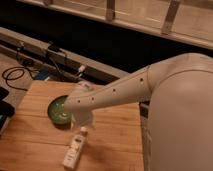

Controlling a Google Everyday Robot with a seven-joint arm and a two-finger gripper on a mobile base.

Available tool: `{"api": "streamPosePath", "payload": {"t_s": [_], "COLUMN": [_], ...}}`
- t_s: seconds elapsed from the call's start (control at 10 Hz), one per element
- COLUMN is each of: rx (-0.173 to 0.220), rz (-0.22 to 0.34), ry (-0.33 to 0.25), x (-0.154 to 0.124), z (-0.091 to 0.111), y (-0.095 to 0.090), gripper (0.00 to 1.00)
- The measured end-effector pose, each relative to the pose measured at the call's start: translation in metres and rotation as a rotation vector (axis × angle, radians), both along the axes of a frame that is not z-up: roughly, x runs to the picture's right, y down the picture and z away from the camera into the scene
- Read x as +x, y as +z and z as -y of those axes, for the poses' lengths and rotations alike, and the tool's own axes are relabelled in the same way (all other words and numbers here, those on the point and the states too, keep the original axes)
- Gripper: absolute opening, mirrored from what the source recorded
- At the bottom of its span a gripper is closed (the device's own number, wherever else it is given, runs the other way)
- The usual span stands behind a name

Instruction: Place the bottle in the ceramic bowl

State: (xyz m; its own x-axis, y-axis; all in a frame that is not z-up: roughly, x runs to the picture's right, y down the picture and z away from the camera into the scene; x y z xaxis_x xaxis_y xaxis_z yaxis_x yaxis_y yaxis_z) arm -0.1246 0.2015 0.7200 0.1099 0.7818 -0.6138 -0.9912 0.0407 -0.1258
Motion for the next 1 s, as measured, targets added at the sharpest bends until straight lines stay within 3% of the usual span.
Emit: {"api": "streamPosePath", "payload": {"t_s": [0.5,1.0], "rx": [-0.009,-0.093], "rz": [0.003,0.009], "ry": [-0.039,-0.012], "x": [-0.014,-0.01], "z": [-0.014,-0.046], "y": [0.001,0.025], "gripper": [0.65,0.65]}}
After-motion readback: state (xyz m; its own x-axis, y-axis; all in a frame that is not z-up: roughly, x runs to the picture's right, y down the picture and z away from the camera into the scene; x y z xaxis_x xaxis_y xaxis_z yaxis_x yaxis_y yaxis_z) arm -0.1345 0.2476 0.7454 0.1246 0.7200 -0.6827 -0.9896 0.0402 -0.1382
